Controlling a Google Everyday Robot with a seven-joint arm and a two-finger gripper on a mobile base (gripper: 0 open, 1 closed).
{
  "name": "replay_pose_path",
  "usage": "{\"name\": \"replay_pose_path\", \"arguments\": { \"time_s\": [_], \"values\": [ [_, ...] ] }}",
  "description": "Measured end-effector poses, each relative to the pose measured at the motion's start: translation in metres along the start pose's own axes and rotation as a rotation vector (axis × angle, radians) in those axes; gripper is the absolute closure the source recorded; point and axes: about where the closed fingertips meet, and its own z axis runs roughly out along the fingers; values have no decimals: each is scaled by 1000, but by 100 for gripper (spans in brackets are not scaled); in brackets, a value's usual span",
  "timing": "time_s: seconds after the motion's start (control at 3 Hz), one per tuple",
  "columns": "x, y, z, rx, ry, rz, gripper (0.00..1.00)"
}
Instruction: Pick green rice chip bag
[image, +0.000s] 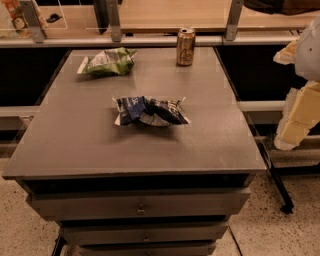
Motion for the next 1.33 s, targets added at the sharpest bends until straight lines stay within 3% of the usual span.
{"name": "replay_pose_path", "arguments": {
  "time_s": [0.33, 0.67, 1.33],
  "values": [
    [0, 0, 0, 0, 0, 0, 0],
    [-4, -8, -2, -7, -49, 43, 0],
    [-23, -34, -5, -16, -270, 256, 0]
  ]
}}
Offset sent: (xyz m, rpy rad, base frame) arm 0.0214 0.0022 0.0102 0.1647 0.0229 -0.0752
